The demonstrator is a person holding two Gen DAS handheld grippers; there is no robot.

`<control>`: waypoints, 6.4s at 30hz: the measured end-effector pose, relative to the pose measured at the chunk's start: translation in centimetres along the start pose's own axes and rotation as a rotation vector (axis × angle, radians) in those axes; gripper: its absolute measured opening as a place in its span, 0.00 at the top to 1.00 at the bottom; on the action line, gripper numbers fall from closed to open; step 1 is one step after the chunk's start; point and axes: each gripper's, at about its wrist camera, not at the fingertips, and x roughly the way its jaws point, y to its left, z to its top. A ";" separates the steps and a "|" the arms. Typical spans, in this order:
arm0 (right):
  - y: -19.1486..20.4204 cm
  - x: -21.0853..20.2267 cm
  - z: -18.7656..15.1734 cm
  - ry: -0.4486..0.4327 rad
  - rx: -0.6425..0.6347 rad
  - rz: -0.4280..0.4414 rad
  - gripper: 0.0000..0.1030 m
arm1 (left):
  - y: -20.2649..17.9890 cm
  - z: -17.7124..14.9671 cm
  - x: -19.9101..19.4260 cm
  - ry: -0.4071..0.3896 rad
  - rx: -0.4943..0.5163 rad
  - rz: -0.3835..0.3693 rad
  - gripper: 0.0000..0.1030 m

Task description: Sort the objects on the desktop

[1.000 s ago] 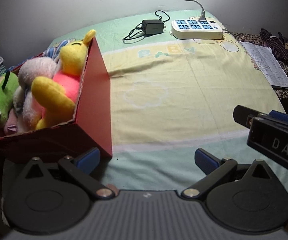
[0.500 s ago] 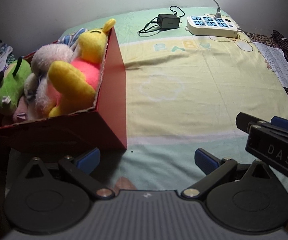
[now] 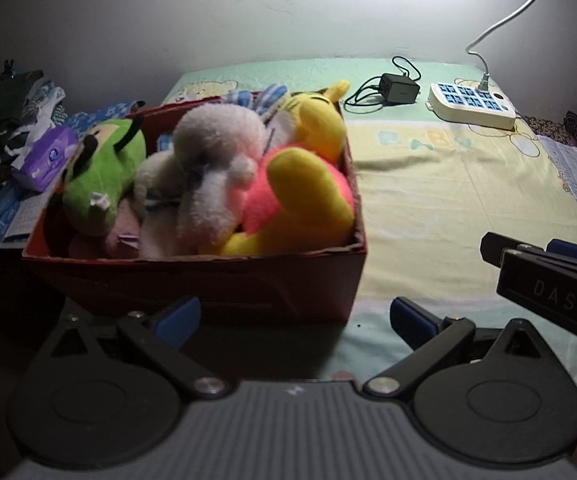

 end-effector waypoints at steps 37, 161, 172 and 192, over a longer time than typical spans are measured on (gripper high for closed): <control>15.6 -2.7 3.3 -0.169 -0.051 0.003 0.29 | 15.4 4.1 -0.9 -0.095 -0.035 0.031 0.01; 19.5 3.1 3.6 0.070 -0.057 -0.089 0.09 | 17.2 5.1 5.0 0.063 -0.006 -0.028 0.01; 19.7 3.0 3.5 0.072 -0.063 -0.100 0.09 | 17.6 4.9 5.3 0.071 -0.012 -0.035 0.01; 20.0 3.0 3.2 0.070 -0.074 -0.113 0.09 | 17.8 4.5 5.3 0.062 -0.001 -0.032 0.01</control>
